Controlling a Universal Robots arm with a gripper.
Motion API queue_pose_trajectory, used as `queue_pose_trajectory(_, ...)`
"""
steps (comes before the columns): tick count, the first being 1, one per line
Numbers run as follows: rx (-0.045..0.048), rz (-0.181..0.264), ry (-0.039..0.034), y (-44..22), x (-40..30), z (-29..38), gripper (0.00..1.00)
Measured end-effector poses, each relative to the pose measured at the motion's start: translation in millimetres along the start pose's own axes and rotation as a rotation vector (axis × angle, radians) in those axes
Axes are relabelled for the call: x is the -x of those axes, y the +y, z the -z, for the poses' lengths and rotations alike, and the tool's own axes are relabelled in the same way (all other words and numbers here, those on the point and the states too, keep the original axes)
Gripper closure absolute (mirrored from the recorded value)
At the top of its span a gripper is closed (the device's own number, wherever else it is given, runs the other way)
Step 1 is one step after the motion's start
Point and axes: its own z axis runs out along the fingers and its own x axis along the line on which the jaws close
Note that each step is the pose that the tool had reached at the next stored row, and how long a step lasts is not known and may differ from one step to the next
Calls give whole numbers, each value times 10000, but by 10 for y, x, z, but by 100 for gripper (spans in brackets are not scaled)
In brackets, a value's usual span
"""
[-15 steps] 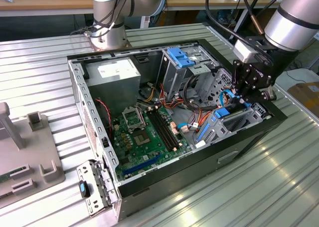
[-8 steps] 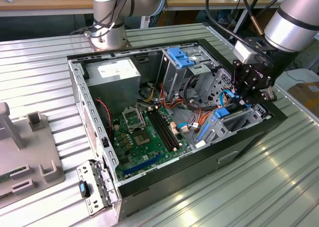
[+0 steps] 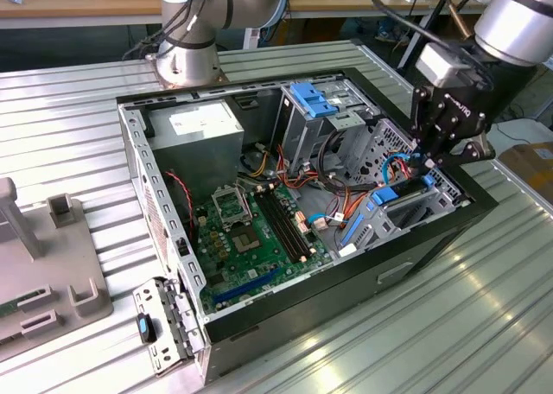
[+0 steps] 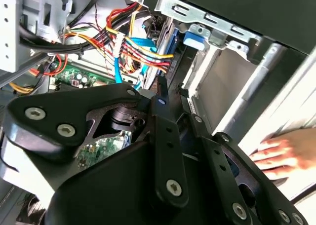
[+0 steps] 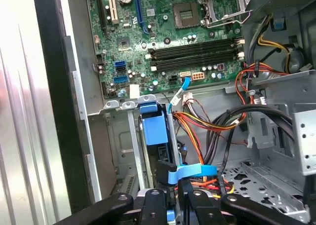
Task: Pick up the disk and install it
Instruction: 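Insert the first disk wire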
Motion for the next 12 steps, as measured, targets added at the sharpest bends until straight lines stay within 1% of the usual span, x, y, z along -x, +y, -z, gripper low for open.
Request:
queue_pose_trajectory(1, -5, 0, -2, 1, 0, 42, 76)
queue_pose_trajectory(2, -19, -1, -3, 2, -1, 108, 76)
queue_pose_trajectory(3, -26, -1, -5, 2, -1, 121, 76)
queue_pose_trajectory(5, -29, -2, -9, 10, -3, 118, 76)
queue_pose_trajectory(8, -36, 0, -12, 57, -12, 106, 76)
queue_pose_trajectory(12, -37, 65, -11, 58, -6, 93, 76)
